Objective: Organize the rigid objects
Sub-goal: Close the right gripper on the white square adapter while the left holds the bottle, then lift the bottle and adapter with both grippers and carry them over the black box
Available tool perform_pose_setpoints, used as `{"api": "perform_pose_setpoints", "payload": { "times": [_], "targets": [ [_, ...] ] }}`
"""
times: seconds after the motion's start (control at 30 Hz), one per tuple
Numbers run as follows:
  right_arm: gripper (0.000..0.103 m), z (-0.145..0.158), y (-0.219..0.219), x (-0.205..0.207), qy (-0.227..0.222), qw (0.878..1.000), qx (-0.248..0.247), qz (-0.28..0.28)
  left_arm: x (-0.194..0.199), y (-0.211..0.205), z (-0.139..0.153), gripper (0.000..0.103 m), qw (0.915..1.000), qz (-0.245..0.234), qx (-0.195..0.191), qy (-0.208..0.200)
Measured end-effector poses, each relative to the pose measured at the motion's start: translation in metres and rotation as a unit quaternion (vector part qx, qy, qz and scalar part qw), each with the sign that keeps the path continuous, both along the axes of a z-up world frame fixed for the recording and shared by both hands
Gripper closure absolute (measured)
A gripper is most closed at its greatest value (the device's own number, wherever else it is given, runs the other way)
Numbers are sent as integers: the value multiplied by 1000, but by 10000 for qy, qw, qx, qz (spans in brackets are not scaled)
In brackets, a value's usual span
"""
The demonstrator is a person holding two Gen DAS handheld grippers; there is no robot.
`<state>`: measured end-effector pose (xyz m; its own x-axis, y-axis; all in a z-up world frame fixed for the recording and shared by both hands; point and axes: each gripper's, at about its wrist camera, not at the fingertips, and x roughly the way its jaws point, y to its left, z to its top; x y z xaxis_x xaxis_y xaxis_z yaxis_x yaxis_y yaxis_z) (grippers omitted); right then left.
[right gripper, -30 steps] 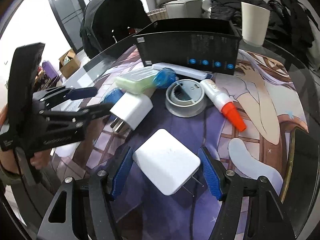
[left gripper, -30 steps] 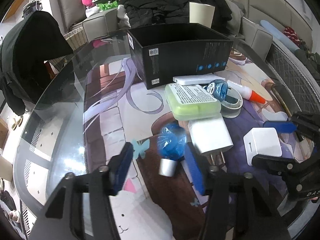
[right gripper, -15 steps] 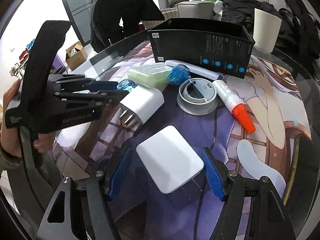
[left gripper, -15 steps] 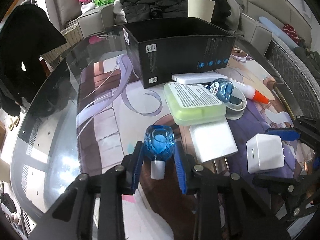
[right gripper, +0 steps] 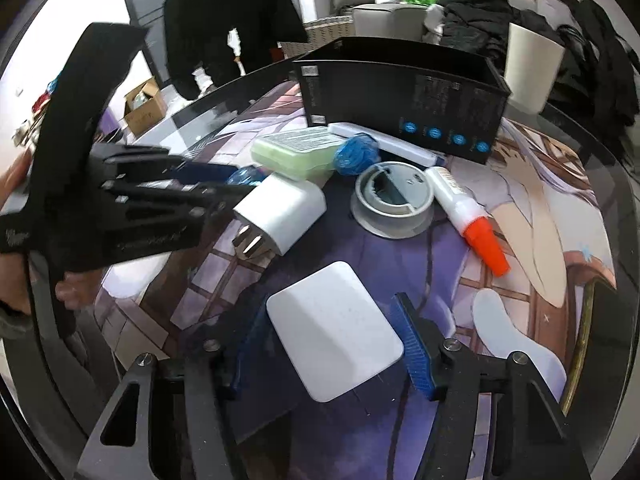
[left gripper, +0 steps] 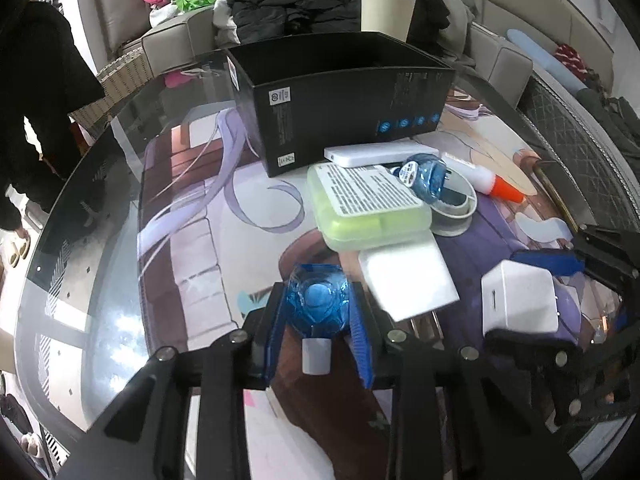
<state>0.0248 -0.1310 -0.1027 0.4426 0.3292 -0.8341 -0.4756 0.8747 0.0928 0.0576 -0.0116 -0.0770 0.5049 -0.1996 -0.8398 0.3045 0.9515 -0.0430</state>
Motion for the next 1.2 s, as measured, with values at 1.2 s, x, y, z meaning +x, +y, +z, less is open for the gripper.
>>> {"api": "perform_pose_setpoints", "payload": {
  "times": [1.2],
  "targets": [
    [58,69,-7,-34,-1815,9824,443,16,-31,7,59,74,9863,76,-261,-1624]
  ]
}}
